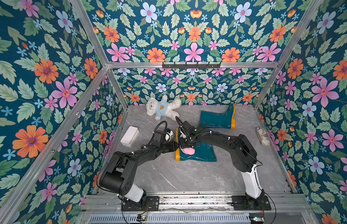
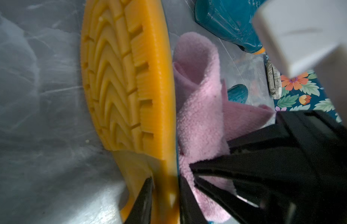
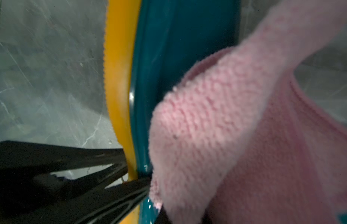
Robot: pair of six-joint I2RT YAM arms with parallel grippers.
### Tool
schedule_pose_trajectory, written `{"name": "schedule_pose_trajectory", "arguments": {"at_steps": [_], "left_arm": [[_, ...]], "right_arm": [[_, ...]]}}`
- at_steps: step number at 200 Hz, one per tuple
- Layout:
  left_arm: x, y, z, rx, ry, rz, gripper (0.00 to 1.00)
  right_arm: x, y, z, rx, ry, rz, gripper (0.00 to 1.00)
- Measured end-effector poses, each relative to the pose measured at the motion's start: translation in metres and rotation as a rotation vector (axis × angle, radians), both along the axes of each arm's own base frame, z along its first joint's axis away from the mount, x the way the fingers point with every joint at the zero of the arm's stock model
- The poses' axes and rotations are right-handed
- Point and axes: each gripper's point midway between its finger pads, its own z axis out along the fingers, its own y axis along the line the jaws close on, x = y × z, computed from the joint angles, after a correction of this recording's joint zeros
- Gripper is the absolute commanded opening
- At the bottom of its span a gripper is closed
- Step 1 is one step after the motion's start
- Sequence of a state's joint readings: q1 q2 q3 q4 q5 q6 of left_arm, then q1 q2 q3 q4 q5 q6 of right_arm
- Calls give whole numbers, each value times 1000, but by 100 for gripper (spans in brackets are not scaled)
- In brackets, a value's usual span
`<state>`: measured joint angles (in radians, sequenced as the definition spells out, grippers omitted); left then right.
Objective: Wipe the rubber boots with a cloth
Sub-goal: Wipe the dirt off the rubber boot.
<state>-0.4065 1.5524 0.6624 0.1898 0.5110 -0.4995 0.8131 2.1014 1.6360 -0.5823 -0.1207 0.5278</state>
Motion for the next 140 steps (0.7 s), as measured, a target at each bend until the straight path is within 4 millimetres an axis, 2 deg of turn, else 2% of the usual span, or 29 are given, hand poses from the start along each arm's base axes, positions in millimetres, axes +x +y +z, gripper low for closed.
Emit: {"name": "schedule_pose_trajectory", "arguments": {"at_steps": [17, 32, 73, 112, 125, 140], "left_arm": [[0, 0, 0, 0, -1, 0, 24], [0, 0, 0, -1, -2, 0, 24], [0, 0, 2, -1, -4, 1, 24], [0, 0, 4, 1, -6, 3, 24], [1, 1, 4, 2, -6, 4, 24], [1, 2, 4, 7, -5, 8, 24]], "right_arm": [[-3, -12, -1, 19, -11, -15, 0], [-6, -37, -3, 18, 1, -50, 0], [-25, -133, -18, -75, 78, -195, 0], [-40, -210, -28, -148, 117, -324, 0], [-40, -224, -21, -168, 102, -347, 0], [-33, -214, -7, -147, 67, -322, 0]]}}
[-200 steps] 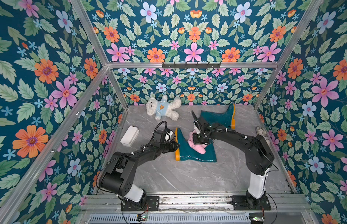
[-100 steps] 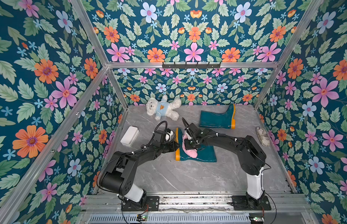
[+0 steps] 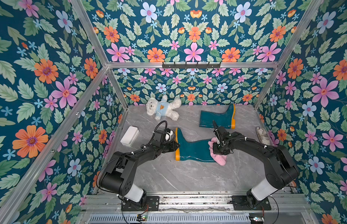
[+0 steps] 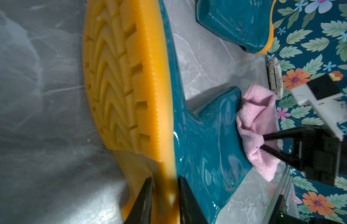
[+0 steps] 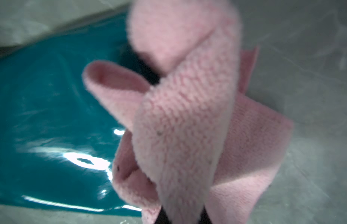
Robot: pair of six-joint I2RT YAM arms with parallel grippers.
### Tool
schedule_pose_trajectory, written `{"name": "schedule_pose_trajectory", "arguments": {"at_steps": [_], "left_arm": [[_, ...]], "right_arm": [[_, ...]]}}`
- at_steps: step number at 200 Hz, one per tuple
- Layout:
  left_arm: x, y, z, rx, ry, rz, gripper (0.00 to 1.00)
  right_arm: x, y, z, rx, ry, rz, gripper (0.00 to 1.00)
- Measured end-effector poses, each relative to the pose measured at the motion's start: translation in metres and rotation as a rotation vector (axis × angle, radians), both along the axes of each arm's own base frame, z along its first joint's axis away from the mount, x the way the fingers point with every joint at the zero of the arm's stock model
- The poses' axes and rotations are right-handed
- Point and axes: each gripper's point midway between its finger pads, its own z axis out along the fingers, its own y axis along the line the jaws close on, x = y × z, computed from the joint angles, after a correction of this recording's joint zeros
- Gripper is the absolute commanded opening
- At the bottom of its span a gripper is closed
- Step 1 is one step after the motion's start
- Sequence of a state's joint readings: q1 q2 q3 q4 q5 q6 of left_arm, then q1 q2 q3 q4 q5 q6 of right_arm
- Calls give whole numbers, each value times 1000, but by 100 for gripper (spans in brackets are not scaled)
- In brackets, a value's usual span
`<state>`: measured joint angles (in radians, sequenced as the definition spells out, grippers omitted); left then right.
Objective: Wipe the rubber boots with a cloth
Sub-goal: Wipe the dirt off the rubber boot.
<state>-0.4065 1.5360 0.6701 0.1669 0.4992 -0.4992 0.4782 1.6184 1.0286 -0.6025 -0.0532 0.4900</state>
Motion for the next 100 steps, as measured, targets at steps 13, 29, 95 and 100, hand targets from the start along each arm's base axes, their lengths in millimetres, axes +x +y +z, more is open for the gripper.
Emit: {"name": "schedule_pose_trajectory", "arguments": {"at_steps": [13, 29, 95, 100], "left_arm": [[0, 1, 0, 4, 0, 3, 24], [0, 1, 0, 7, 1, 6, 24], [0, 2, 1, 11, 3, 8, 24], [0, 2, 1, 11, 4, 8, 24]], "right_arm": [[7, 21, 12, 12, -33, 43, 0], [14, 64, 25, 42, -73, 131, 0], [-12, 204, 23, 152, -64, 373, 0], [-12, 205, 22, 152, -60, 371, 0]]}}
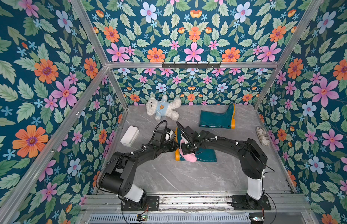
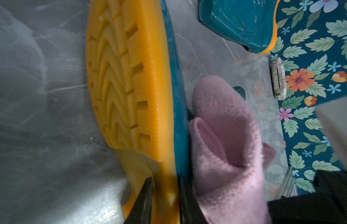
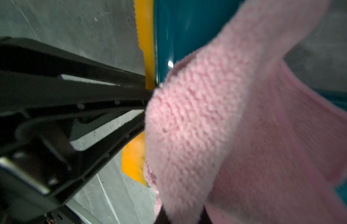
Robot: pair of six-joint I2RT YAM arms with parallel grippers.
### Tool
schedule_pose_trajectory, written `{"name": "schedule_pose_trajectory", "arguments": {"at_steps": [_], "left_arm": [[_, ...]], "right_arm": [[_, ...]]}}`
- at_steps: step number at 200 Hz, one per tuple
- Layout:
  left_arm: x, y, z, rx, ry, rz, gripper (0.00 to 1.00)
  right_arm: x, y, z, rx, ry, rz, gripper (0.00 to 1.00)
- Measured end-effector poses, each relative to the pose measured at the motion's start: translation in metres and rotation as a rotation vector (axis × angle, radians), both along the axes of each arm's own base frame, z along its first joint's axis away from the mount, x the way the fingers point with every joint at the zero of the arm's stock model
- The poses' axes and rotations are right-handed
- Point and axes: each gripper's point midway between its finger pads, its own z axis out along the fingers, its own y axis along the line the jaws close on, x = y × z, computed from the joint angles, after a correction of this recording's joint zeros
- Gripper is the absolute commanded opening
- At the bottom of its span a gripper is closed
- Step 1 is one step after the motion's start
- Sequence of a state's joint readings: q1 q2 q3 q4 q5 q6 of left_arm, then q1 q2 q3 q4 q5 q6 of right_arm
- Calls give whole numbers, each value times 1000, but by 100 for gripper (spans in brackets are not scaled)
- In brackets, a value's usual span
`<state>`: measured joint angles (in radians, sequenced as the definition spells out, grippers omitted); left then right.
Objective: Wipe the rubber boots with a cloth
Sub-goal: Wipe the dirt off the rubber boot.
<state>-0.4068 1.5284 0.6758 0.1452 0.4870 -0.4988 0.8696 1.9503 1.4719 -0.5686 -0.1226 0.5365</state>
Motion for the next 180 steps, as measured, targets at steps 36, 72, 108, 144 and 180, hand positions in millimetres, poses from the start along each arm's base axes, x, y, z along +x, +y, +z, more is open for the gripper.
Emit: {"name": "schedule_pose_trajectory", "arguments": {"at_steps": [36, 72, 108, 144, 180], "left_arm": [[0, 0, -1, -1, 2, -2, 24], [1, -1, 0, 0, 2, -4, 24], [1, -2, 0, -2, 5, -7, 24], [1, -2, -1, -2, 6, -7, 24], [1, -1, -1, -2, 5, -6, 24]], "right_arm": [[-5, -29, -11, -5, 16, -43, 0], [-12, -113, -33, -87, 68, -182, 0], [-19, -182, -42, -127, 99, -325, 0], [-12, -184, -25, -135, 51, -331, 0], [-2, -86, 5, -75, -36, -138, 0]]}}
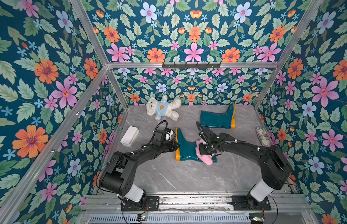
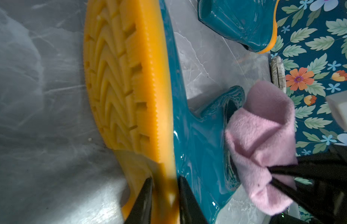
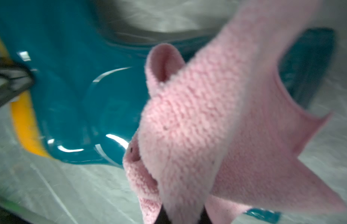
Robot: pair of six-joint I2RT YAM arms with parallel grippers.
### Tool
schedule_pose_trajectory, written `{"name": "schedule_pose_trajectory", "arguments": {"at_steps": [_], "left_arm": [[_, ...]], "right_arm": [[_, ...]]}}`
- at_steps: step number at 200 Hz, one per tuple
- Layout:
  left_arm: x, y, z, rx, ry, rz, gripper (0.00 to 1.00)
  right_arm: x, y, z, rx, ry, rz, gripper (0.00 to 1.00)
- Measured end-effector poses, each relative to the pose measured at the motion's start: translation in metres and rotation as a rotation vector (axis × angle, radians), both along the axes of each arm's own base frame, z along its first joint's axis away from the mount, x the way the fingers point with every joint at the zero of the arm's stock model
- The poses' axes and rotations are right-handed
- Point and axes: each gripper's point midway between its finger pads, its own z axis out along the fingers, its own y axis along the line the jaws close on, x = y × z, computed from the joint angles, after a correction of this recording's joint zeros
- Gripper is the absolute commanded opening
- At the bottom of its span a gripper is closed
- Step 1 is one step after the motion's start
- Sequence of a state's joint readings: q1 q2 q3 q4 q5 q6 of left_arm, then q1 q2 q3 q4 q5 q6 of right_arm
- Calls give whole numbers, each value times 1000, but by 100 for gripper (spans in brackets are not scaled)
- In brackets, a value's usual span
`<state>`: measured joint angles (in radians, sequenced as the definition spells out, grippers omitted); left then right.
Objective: Wipe the rubber boots with a cloth
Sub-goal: Wipe the dirt off the rubber boot.
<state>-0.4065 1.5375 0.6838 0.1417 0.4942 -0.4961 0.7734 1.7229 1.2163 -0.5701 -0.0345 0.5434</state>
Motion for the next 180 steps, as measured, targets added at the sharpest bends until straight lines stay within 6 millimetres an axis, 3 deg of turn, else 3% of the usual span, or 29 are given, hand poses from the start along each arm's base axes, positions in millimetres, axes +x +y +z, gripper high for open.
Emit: {"name": "schedule_pose_trajectory", "arguments": {"at_steps": [23, 37, 81, 96, 127, 180], "left_arm": [[0, 1, 0, 3, -3, 3, 24], [0, 1, 0, 4, -3, 5, 24], [0, 1, 0, 3, -3, 4, 24], [0, 1, 0, 3, -3, 4, 24], [0, 1, 0, 3, -4, 4, 24], [0, 1, 0, 1, -6, 3, 25]], "right_arm": [[-10, 53, 0, 15, -11, 101, 0], [-20, 73, -5, 20, -4, 145, 0], [-31, 72, -20, 12, -3, 140, 0], [-38, 61, -21, 5, 1, 134, 0], [-51, 18, -31, -43, 49, 79, 0], [-56, -86, -47, -100, 111, -139, 0]]}}
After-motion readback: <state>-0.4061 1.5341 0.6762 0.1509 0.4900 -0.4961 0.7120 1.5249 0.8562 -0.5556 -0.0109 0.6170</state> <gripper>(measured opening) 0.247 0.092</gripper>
